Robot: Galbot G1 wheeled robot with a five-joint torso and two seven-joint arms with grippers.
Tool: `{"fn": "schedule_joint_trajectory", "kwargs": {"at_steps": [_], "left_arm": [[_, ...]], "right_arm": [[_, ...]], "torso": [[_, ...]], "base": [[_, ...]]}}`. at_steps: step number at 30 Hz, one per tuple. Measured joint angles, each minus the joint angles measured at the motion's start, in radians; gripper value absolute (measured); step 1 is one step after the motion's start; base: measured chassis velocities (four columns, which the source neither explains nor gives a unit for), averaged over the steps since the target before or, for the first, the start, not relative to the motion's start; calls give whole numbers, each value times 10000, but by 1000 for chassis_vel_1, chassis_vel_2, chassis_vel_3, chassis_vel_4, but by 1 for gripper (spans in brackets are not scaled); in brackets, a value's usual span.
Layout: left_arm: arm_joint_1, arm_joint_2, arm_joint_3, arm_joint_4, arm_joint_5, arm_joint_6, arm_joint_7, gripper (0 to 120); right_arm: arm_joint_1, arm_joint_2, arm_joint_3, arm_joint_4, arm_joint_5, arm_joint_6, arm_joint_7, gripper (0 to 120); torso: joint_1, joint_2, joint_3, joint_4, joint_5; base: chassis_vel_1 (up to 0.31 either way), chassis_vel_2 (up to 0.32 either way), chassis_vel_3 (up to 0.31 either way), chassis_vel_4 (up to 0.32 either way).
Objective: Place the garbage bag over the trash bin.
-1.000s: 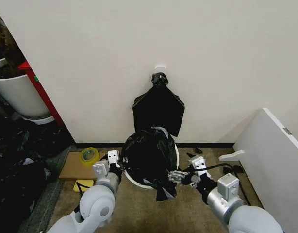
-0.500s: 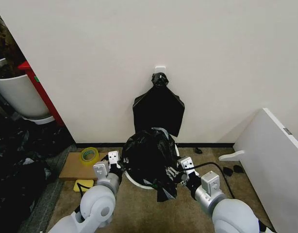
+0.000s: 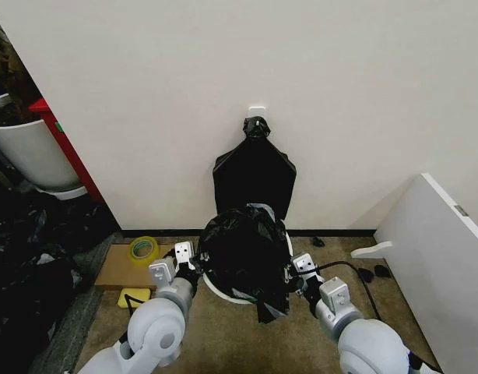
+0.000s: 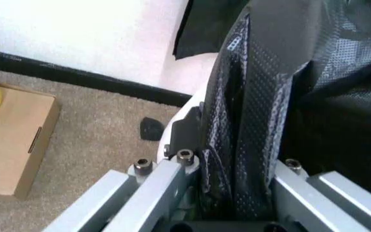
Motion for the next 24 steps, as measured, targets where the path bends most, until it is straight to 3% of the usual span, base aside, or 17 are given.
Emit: {"fn": "schedule_joint_trajectory", "kwargs": {"at_steps": [9,12,16,17,24], "left_arm": [[-4,8,-14,73,93,-8,-2,0],[7,-6,0,79,174,-8,-3,0],[33,-4,7,49,196,-8,-2,0],[44,10,4,26,202,-9,-2,0],[77,51,-5,-46,202,-8,1,0]], "right_arm": [[-649,-118,394,782,-81,306,-304,5],[-695,-107,439,799,-392,340,-261,22],[-658,-88,399,700,-749,337,-261,30],[-635,-86,376,643,-925,330,-262,38],[-553,-91,259,349,-1426,285,-336,61]], "torso": [[0,0,-1,-1,-1],[0,0,0,0,-1],[0,0,0,0,0],[0,0,0,-1,0],[0,0,0,0,-1]], "base": [[0,0,0,0],[0,0,0,0],[0,0,0,0],[0,0,0,0],[0,0,0,0]]}}
